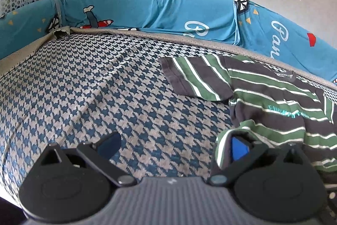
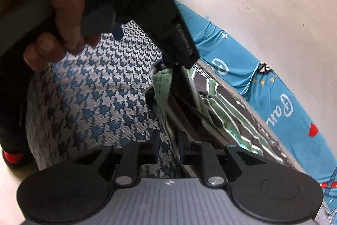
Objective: Fold clothes
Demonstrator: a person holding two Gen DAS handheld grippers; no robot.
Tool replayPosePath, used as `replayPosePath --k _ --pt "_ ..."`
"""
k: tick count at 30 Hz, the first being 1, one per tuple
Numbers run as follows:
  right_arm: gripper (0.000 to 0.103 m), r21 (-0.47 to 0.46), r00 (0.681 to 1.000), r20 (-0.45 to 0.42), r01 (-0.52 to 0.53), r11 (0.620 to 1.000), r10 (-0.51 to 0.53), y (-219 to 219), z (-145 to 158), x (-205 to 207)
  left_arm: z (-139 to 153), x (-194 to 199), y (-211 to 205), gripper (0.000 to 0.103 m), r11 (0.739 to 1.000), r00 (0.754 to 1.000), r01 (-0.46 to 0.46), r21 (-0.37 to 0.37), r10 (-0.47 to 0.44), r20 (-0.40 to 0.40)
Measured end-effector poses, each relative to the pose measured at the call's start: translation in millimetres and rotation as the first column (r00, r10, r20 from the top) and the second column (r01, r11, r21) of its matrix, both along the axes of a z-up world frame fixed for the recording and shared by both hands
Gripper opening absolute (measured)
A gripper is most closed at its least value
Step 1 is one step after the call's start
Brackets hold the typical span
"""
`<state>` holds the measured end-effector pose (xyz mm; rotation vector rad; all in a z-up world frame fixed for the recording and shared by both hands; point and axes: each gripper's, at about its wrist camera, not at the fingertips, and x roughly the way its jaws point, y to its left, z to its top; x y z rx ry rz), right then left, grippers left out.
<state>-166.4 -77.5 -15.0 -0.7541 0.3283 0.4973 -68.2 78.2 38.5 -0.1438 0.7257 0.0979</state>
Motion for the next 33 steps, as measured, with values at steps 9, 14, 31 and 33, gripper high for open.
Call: replayPosePath --k 9,14,31,33 --pt "0.000 0.090 0.998 -0.056 0.033 0.995 -0.028 -2.9 8.9 14.6 0.9 -1.6 2.2 0.103 1.000 1.000 0.000 -0.006 -0.001 -0.007" --pt "0.000 0.213 0.979 -0.205 0.032 0.977 0.013 -20.9 30.2 9.9 6.7 -13.0 1.3 0.103 1.000 1.000 0.010 0.008 -0.010 -0.005" --pt "0.001 0.316 0.879 -0.456 0.016 0.949 0.137 -32.1 18.2 -48.2 2.7 -89.5 -2.0 0.103 0.995 0.995 0.058 0.086 -0.050 -0.089" --pt "0.002 0.314 0.868 -0.476 0.018 0.949 0.141 -32.8 15.1 -52.0 2.8 -92.5 -2.2 0.103 0.995 0.994 0.051 0.090 -0.042 -0.099"
